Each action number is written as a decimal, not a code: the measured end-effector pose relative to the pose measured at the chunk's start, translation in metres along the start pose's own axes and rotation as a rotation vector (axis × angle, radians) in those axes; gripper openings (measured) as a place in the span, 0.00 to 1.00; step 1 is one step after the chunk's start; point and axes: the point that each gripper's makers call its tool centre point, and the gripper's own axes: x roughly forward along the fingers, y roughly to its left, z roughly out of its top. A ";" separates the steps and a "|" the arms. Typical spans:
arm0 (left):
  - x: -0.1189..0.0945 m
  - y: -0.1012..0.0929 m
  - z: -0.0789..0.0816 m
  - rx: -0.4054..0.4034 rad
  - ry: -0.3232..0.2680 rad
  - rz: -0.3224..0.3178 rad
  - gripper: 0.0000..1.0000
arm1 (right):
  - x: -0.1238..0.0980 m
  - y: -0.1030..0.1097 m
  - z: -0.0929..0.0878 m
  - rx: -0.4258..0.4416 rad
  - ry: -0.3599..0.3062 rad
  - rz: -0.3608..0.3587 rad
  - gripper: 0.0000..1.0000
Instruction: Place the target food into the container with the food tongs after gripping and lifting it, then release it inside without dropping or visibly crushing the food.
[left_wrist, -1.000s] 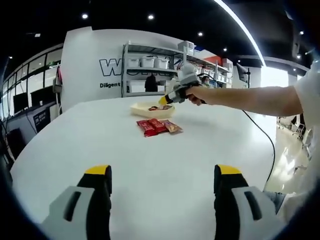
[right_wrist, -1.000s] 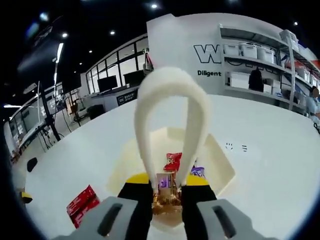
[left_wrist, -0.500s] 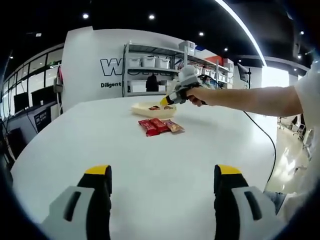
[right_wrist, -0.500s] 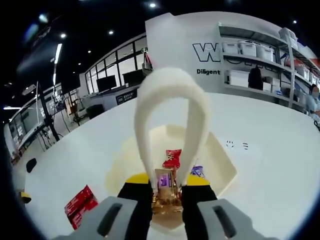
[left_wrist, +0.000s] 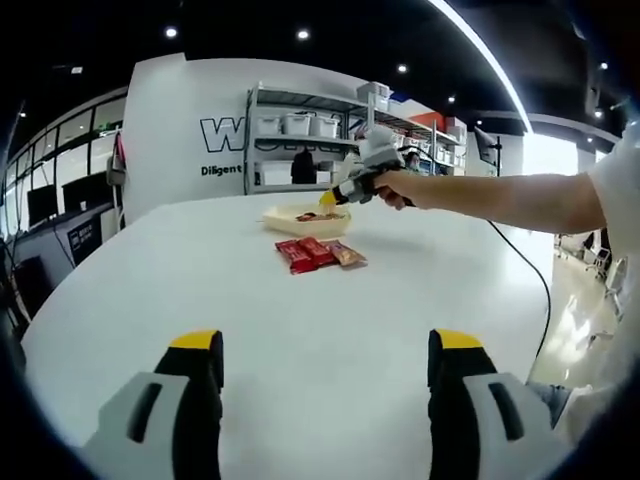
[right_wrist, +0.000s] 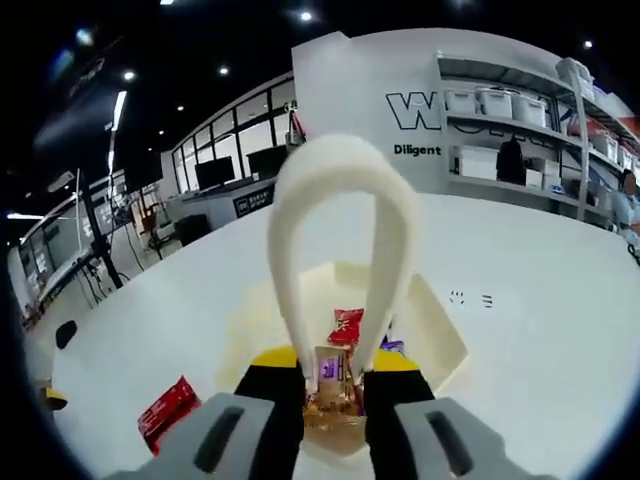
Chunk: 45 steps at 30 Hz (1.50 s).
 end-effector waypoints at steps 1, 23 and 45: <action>0.000 0.000 0.000 0.001 -0.001 0.000 0.83 | -0.003 0.001 0.000 -0.002 -0.002 0.003 0.15; -0.009 -0.023 0.013 0.024 -0.033 -0.030 0.83 | -0.048 0.019 -0.001 -0.049 -0.021 0.026 0.16; -0.028 -0.039 0.017 0.041 -0.057 -0.039 0.83 | -0.086 0.039 -0.027 -0.036 -0.024 0.045 0.16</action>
